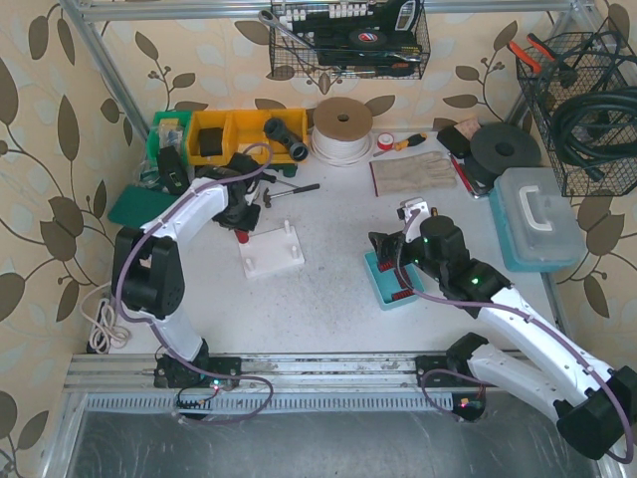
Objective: Install the large spring
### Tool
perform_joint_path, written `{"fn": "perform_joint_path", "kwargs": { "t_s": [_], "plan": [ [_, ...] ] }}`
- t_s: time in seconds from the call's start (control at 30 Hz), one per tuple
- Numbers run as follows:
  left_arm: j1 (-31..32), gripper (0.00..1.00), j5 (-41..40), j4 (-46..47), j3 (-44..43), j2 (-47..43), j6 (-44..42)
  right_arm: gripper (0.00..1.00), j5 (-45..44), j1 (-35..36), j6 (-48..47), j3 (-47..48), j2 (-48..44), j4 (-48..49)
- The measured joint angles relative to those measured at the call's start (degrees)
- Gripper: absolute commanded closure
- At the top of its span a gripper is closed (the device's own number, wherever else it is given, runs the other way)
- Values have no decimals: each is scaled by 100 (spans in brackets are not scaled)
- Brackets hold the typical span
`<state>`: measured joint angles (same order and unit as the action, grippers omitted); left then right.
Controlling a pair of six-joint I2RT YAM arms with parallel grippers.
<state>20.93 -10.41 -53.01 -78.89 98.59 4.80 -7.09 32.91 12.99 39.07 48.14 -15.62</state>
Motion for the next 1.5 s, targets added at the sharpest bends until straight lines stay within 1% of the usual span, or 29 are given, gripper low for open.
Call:
{"fn": "perform_joint_path", "kwargs": {
  "t_s": [0.1,0.2,0.37,0.57,0.6,0.63,0.7,0.77,0.83,0.97,1.1,1.13,1.2,1.23,1.3,1.37,1.43,1.5],
  "plan": [
    [0,82,9,109,127,76,20,6,0,0,0,0,2,0],
    [0,70,9,190,168,212,28,6,0,0,0,0,20,2],
    [0,54,31,271,223,310,98,6,0,0,0,-2,63,0],
    [0,41,33,334,223,289,155,6,-2,0,0,-2,70,-2],
    [0,34,33,334,223,264,153,6,-2,0,-2,-2,76,-4],
    [0,29,31,334,223,227,155,6,-2,0,-2,-2,90,-9],
    [0,24,39,350,223,76,199,6,0,0,2,2,133,-61],
    [0,22,142,391,223,-166,201,8,4,0,26,28,221,-201],
    [0,21,358,518,236,-494,223,13,48,0,72,166,400,-498],
    [0,20,901,1001,468,-1294,295,30,140,-2,273,608,848,-1141],
    [2,20,1423,1644,1104,-2087,494,48,111,0,660,855,1001,-1694],
    [2,20,1539,1784,1279,-2240,566,49,39,0,883,907,1010,-1851],
    [2,19,1705,2050,1626,-2518,708,46,-142,0,1366,984,1016,-2105],
    [2,19,1757,2155,1764,-2621,769,46,-188,-2,1530,1005,1025,-2170],
    [2,20,1886,2332,1996,-2817,918,52,-107,-2,1602,1027,1113,-2170],
    [2,20,2059,2481,2164,-3001,1060,51,70,0,1331,1119,1325,-2194],
    [2,20,2251,2507,2197,-3110,1145,50,66,7,826,1351,1589,-2295],
    [2,19,2376,2498,2192,-3189,1185,42,162,9,-83,1578,1705,-2317]
  ]
}}
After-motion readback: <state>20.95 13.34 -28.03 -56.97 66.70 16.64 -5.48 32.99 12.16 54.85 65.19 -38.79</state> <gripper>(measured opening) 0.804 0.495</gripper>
